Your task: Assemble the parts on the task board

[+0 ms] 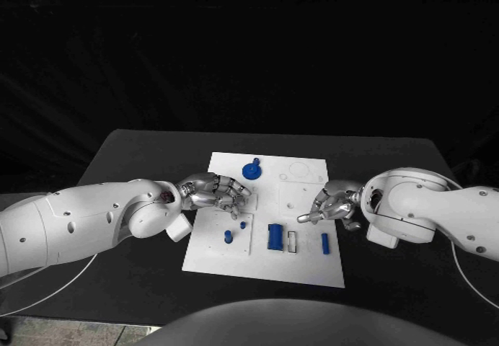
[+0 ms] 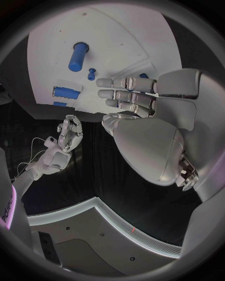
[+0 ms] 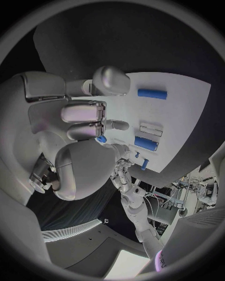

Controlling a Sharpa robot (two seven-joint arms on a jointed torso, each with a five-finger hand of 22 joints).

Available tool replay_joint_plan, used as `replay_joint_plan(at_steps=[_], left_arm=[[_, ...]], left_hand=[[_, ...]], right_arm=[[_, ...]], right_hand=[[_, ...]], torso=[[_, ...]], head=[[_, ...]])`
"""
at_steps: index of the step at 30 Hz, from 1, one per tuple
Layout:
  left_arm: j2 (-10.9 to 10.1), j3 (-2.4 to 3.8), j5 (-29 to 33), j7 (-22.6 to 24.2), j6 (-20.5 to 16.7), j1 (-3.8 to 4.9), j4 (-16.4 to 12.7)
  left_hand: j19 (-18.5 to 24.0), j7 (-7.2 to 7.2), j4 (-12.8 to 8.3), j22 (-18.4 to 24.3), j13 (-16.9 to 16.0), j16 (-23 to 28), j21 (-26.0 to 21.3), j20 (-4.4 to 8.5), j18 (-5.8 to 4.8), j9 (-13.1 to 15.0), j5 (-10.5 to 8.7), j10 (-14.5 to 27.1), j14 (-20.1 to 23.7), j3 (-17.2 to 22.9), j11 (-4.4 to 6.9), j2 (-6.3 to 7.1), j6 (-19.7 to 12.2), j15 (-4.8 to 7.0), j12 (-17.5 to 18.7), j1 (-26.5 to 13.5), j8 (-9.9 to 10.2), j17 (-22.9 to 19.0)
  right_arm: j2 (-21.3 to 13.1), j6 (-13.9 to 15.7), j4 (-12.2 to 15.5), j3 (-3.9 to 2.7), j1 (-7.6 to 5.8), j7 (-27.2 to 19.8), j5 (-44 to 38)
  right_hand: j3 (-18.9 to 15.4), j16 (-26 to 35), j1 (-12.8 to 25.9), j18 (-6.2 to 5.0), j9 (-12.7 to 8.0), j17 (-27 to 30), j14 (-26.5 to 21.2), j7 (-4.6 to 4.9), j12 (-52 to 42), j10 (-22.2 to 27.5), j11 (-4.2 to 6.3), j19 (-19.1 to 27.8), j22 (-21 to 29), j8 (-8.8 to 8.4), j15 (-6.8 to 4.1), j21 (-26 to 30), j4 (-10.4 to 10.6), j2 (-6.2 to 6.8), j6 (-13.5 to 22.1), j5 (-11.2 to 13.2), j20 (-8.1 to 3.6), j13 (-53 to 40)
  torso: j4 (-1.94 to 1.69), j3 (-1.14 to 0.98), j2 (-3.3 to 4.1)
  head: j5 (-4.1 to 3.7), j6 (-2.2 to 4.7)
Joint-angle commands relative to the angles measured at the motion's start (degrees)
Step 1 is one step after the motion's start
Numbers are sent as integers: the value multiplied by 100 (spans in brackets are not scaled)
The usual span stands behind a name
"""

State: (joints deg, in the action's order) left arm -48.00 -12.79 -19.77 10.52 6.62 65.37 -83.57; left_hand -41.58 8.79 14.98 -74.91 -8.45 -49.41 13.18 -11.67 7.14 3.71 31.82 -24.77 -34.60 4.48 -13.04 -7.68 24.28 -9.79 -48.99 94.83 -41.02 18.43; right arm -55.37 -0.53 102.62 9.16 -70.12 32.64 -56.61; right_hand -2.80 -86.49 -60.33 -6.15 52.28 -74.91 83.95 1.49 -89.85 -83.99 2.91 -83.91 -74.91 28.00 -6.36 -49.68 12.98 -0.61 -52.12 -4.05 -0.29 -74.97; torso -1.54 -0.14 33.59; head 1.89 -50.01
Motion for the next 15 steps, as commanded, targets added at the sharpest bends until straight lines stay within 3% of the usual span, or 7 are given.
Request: replay_joint_plan(at_steps=[1,4,9,15], left_arm=[[-24,6,-8,252,-103,-3,-55],[-57,7,2,267,-135,-2,-90],[-86,7,8,263,-142,-2,-122],[-78,7,11,240,-103,-2,-120]], left_hand=[[18,206,-8,-157,6,-22,43,33,-101,4,39,-47,-40,47,10,55,42,6,27,0,35,-3],[14,213,-12,-157,7,-26,55,36,-102,7,44,-67,-49,57,13,62,60,8,27,-7,41,-2],[12,217,-14,-157,8,-29,63,38,-103,8,47,-81,-53,64,14,67,74,9,28,-12,45,-2],[12,217,-14,-157,8,-29,64,38,-103,8,48,-83,-54,65,14,67,75,10,28,-12,45,-2]], right_arm=[[-87,-171,2,9,-59,173,-72],[-151,-455,-46,15,-99,256,-456],[-206,-780,-89,25,-118,335,-1170],[-213,-873,-100,41,-88,367,-1485]], right_hand=[[2,-4,2,-31,-348,-487,429,23,-15,-601,-56,10,-637,-294,55,50,109,-142,-154,-421,66,-1503],[8,6,53,-38,-602,-458,424,30,-15,-601,-65,16,-631,-497,61,81,231,-220,-304,-966,82,-1503],[107,-6,-186,-37,-763,-490,430,2,-15,-601,-43,6,-638,-610,45,52,102,-179,-465,-1495,74,-1503],[174,-8,-302,-33,-838,-494,431,-5,-15,-601,-39,-1,-642,-670,41,33,32,-163,-526,-1652,70,-1503]], torso=[[0,-4,-2],[-3,-11,0],[-6,-9,12],[-2,-7,16]], head=[[-4,1],[16,1],[11,1],[8,1]])
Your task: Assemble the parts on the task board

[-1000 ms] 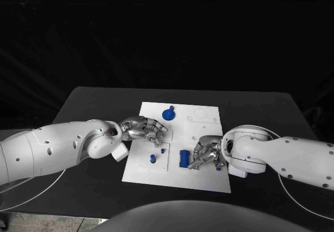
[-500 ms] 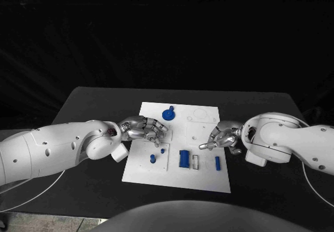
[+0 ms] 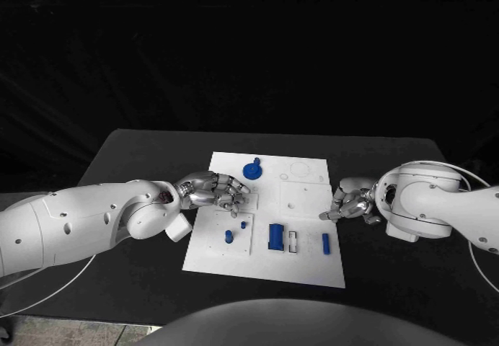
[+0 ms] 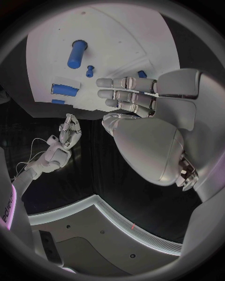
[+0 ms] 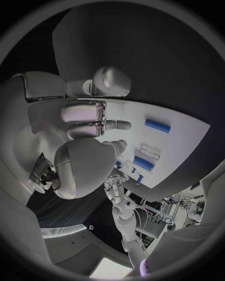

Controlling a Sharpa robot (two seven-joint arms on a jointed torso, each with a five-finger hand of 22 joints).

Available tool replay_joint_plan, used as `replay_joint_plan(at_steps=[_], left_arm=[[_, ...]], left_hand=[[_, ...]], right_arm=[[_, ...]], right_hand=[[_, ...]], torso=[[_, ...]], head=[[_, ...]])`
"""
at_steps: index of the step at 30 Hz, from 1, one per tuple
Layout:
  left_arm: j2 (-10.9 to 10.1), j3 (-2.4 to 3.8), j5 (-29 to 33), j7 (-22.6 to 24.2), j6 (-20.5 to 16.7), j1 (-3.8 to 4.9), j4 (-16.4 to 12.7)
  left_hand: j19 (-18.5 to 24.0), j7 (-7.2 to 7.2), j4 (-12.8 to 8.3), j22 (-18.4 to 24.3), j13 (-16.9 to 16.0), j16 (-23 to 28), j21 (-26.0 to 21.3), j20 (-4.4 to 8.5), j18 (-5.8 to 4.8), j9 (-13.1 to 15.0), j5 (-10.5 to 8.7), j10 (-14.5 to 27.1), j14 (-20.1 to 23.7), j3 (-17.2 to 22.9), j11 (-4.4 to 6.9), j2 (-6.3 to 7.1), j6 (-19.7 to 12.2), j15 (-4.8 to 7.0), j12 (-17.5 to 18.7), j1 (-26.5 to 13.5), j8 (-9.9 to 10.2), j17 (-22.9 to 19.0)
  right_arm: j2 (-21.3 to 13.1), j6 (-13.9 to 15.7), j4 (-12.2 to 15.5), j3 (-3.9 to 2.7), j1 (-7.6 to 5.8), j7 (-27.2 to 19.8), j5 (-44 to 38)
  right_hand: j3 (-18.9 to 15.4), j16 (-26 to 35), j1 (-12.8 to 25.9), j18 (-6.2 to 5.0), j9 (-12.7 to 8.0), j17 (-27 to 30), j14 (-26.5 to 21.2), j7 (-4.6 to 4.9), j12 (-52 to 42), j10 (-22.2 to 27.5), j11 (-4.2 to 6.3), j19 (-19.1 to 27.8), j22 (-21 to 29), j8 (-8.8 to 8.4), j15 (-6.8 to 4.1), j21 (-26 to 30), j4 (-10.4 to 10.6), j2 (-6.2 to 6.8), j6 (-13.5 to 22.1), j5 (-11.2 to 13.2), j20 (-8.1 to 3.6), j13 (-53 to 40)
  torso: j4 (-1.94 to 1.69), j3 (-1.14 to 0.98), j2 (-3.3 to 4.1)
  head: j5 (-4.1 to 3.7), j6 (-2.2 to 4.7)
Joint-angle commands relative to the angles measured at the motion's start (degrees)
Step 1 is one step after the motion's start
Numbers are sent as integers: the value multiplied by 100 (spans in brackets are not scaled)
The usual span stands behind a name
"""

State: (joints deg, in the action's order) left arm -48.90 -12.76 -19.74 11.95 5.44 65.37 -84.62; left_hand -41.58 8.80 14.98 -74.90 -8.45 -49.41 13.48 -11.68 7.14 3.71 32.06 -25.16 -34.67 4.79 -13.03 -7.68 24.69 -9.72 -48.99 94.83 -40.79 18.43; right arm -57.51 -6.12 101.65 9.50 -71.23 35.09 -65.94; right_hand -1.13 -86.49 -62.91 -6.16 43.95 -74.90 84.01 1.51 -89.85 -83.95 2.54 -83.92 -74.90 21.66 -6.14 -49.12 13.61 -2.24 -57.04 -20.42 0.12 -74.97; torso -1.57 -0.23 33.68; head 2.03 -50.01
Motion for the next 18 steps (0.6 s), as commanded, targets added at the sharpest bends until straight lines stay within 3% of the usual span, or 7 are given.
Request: replay_joint_plan(at_steps=[1,7,11,18], left_arm=[[15,4,8,95,23,-2,-13],[21,4,8,68,56,-2,-11],[25,3,8,31,87,-2,2],[40,3,8,-4,124,-2,21]], left_hand=[[11,217,-15,-158,9,-29,36,39,-103,8,25,-48,-48,37,13,69,37,3,29,-14,24,-2],[11,217,-15,-158,9,-29,36,39,-103,8,25,-48,-48,37,13,69,37,3,29,-14,24,-2],[11,217,-15,-157,10,-29,38,40,-104,8,27,-52,-49,41,13,69,39,3,30,-15,28,-2],[12,216,-15,-157,11,-28,40,40,-105,7,28,-54,-48,42,12,71,38,3,31,-17,31,-3]], right_arm=[[3,-309,-2,11,42,124,-565],[24,-252,0,23,169,128,-555],[39,-168,-13,27,256,127,-533],[53,-87,-30,29,372,130,-491]], right_hand=[[7,-9,-44,-32,-6,-495,425,-7,-15,-605,-2,0,-643,-37,19,-25,-32,0,-35,-16,29,-1503],[16,-21,1,-25,-73,-523,431,-20,-15,-605,6,-17,-653,-68,12,-67,4,-4,-181,249,25,-1503],[4,-27,68,-22,-83,-531,434,-48,-15,-605,29,-31,-660,-55,-5,-92,53,-31,-308,577,12,-1503],[4,-18,114,-23,-174,-502,428,-27,-15,-605,17,-32,-654,-197,-1,-66,91,-77,-278,730,10,-1503]], torso=[[4,1,6],[4,-3,2],[5,-2,-3],[6,0,2]], head=[[-2,1],[15,1],[1,1],[-7,1]])
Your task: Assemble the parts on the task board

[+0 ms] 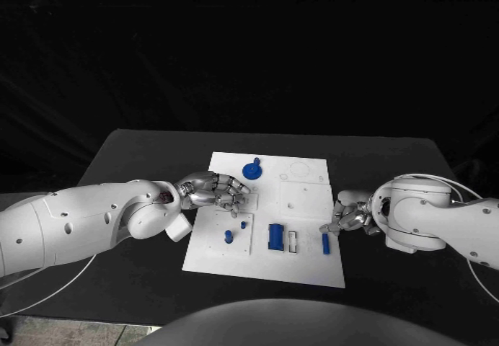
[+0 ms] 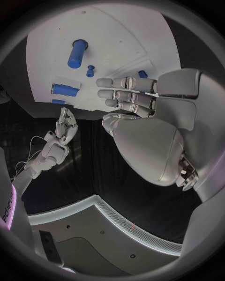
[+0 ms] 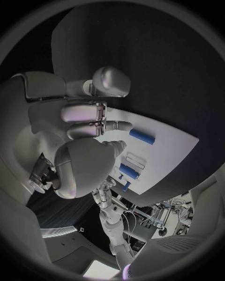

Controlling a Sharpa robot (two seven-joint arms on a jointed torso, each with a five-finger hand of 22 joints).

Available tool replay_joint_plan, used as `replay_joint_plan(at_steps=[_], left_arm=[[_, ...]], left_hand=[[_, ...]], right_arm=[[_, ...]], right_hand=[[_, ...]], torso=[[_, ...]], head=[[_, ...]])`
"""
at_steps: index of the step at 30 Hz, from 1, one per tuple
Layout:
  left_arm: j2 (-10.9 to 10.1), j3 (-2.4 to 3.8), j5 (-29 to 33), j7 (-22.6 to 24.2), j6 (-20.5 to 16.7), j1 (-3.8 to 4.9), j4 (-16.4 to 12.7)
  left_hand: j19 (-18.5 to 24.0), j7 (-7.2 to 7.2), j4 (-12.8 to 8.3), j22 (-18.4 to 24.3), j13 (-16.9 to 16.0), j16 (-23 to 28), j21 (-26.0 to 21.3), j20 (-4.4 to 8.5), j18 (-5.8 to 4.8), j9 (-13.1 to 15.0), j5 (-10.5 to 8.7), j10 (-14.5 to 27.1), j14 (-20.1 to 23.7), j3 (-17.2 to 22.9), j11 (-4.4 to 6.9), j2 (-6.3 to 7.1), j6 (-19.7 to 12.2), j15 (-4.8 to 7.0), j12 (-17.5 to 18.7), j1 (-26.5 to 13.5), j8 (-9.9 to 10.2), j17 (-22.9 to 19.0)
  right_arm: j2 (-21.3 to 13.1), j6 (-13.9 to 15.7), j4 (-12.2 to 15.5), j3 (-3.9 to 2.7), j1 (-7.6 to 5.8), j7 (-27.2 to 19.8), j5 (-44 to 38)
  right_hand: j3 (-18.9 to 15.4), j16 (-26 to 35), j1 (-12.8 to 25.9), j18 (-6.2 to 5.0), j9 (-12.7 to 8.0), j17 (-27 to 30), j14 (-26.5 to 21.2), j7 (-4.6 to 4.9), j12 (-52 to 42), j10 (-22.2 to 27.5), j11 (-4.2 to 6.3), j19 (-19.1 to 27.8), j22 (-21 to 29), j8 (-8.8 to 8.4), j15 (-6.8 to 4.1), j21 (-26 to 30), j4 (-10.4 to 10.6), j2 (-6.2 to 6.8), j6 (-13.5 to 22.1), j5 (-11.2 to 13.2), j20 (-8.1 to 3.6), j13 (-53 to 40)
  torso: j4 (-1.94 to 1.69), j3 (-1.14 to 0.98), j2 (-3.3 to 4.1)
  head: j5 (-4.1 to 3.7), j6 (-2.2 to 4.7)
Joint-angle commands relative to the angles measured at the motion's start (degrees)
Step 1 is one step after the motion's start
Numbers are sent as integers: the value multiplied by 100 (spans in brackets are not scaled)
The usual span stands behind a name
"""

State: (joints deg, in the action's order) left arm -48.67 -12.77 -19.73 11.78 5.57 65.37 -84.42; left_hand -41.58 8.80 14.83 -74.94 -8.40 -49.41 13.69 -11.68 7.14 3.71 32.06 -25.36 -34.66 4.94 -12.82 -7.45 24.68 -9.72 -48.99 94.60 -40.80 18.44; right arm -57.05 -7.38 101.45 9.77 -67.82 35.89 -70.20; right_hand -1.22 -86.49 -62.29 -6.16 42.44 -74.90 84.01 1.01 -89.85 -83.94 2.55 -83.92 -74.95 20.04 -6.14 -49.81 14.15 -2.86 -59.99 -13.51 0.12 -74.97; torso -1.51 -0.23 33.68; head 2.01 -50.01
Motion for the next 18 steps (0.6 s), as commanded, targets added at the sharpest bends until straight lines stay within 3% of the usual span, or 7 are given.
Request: replay_joint_plan(at_steps=[1,13,16,18], left_arm=[[22,4,7,9,115,-2,6],[43,4,7,-17,162,-3,23],[45,4,7,-24,173,-3,24],[49,4,7,-31,184,-3,27]], left_hand=[[12,216,1,-153,6,-28,19,40,-105,7,28,-34,-49,27,-8,48,39,3,31,5,32,-3],[13,213,2,-152,7,-27,22,40,-106,6,29,-38,-48,31,-10,51,36,2,34,1,39,-4],[13,213,2,-152,7,-27,22,40,-106,6,29,-38,-48,31,-10,51,36,2,34,1,39,-4],[13,213,2,-152,7,-27,22,40,-106,6,29,-38,-48,31,-10,51,36,2,34,1,39,-4]], right_arm=[[9,48,-13,2,47,51,-61],[84,-51,-109,3,230,78,-36],[118,-108,-141,4,280,86,-55],[150,-117,-163,4,323,87,-68]], right_hand=[[13,-18,56,-23,-46,-502,428,29,-15,-606,11,-32,-649,-67,3,4,40,-18,25,46,12,-1503],[7,-1,45,-31,-220,-449,418,83,-15,-606,-30,-20,-633,-299,37,80,18,-7,69,89,35,-1503],[44,0,-36,-35,-293,-447,417,104,-15,-606,-47,-11,-628,-395,53,111,-58,4,72,-171,48,-1503],[83,4,-103,-38,-336,-436,415,113,-15,-606,-56,-7,-625,-453,59,129,-121,22,68,-472,55,-1503]], torso=[[-1,-1,4],[-4,-1,2],[-2,0,4],[-2,-1,5]], head=[[-5,1],[-10,1],[-7,1],[-11,1]])
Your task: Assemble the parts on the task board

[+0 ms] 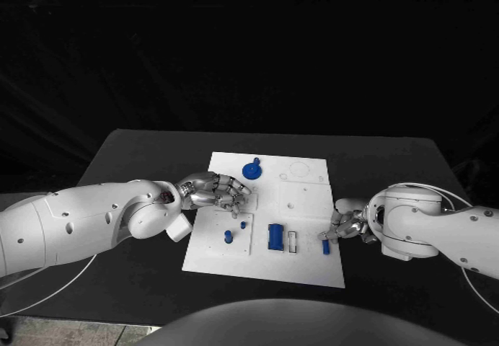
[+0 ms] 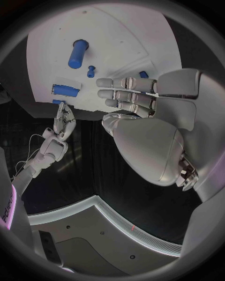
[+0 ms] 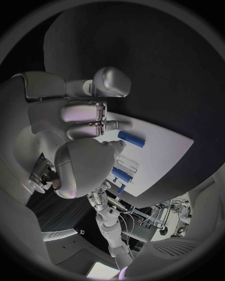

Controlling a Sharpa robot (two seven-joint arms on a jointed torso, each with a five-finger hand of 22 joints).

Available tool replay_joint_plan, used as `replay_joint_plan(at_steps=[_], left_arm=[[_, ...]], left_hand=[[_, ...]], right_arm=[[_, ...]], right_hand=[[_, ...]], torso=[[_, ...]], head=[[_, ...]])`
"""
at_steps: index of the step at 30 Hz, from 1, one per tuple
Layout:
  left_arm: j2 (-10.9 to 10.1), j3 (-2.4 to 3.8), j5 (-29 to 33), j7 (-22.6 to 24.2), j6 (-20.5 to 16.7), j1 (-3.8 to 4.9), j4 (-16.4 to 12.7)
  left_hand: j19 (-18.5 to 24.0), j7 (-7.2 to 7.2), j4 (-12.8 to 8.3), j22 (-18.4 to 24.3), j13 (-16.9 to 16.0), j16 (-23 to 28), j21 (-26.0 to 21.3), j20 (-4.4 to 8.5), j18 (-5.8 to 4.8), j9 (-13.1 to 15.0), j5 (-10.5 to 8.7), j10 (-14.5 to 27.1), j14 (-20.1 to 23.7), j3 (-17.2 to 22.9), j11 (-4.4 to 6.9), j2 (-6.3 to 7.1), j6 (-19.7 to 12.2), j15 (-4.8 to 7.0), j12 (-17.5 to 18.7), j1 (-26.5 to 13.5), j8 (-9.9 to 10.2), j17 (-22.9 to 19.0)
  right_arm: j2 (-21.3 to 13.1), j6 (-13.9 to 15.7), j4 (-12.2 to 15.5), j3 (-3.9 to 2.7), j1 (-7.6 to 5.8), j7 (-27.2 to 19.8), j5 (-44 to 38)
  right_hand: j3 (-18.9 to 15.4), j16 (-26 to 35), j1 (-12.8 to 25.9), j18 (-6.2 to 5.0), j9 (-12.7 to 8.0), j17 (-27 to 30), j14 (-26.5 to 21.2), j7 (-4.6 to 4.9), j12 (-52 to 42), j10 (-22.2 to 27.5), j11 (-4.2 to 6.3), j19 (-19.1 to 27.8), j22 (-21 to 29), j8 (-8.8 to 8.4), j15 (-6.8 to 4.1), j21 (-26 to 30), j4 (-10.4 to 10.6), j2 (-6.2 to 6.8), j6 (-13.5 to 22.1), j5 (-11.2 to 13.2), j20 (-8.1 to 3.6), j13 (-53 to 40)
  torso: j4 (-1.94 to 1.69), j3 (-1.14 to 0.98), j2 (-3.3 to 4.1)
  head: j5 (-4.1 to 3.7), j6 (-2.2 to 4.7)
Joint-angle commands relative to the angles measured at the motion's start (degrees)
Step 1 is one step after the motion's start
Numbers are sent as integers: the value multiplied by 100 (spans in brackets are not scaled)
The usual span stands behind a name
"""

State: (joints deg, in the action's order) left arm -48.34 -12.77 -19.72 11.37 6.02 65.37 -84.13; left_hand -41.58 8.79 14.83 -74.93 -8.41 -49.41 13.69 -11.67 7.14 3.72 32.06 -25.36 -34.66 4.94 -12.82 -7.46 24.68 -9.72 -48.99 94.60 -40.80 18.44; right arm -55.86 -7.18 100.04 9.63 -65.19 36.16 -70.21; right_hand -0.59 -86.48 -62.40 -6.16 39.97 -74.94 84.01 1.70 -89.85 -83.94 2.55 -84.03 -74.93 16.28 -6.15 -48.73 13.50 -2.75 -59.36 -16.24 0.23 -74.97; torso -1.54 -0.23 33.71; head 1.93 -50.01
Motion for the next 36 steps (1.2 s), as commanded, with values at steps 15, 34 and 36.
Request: replay_joint_plan(at_steps=[15,34,36], left_arm=[[35,3,7,-25,205,-3,7],[43,3,7,-66,246,-3,22],[45,3,7,-73,251,-3,25]], left_hand=[[17,207,5,-152,12,-23,30,42,-110,3,32,-55,-45,47,-16,51,29,-2,42,-9,61,-6],[23,203,7,-151,15,-20,37,43,-115,3,32,-86,-42,64,-23,48,30,-7,43,-18,78,-8],[23,203,7,-151,15,-20,38,43,-116,3,32,-90,-42,66,-24,48,30,-7,43,-19,79,-9]], right_arm=[[148,44,63,18,214,15,-945],[78,661,208,14,130,-335,317],[69,732,212,13,71,-325,734]], right_hand=[[818,11,-1268,-57,-155,-420,410,20,-15,-606,-36,36,-604,-229,31,153,-1154,305,25,-1422,22,-1503],[1839,-74,-734,-28,103,-611,451,57,-15,-606,-72,-21,-653,-35,63,-50,-1607,585,-78,-2378,51,-1503],[1884,-69,-677,-25,125,-587,447,49,-15,-606,-64,-26,-656,-17,62,-70,-1609,586,-69,-2346,50,-1503]], torso=[[0,-3,2],[-1,-1,-2],[-2,-1,-2]], head=[[-10,1],[-1,1],[0,1]])
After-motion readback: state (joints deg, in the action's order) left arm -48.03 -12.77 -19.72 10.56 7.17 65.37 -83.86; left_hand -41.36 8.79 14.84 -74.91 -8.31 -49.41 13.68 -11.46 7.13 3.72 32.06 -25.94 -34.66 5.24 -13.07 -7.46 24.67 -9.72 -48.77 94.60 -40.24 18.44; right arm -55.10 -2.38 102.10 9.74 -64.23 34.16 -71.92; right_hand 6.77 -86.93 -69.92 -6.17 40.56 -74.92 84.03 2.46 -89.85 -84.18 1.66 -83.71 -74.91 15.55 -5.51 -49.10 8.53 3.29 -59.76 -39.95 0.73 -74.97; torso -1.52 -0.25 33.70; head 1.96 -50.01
